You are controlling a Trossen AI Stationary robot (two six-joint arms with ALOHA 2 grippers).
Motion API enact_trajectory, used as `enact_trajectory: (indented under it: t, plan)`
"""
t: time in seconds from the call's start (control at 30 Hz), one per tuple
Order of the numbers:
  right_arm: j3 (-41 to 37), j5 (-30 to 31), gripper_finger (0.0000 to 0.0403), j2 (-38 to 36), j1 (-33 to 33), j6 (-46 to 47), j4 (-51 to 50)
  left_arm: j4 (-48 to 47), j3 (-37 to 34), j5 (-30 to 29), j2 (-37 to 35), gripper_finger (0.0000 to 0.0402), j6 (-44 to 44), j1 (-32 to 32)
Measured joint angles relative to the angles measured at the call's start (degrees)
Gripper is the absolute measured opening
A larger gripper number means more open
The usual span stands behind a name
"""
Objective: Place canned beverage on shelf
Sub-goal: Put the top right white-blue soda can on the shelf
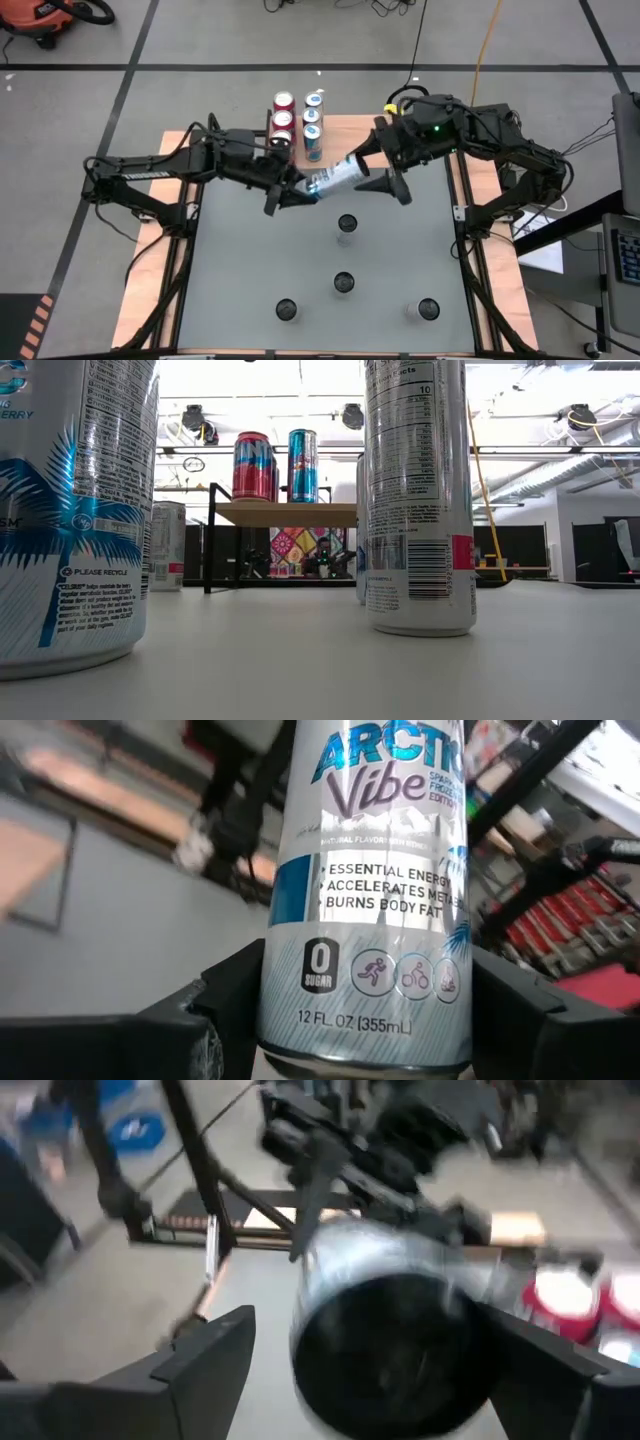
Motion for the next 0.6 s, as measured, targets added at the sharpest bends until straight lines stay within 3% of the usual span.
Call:
enact_trajectory:
  t: [0.13,0.3,0.6]
  plan:
    - [0.0,4.04,0.0328,-0.33,-1.04,15.43,-0.04,5.18,0.02,-5.64,-0.25,0.0254,4.39,0.07]
    - [-0.02,6.7,0.0327,-0.44,-1.38,26.89,6.06,8.61,0.02,-13.76,-0.26,0.0254,10.14,0.0]
    - [-0.07,25.29,0.0327,1.53,-1.28,39.82,21.56,15.2,1.6,-37.13,-0.24,0.0254,22.87,-1.45]
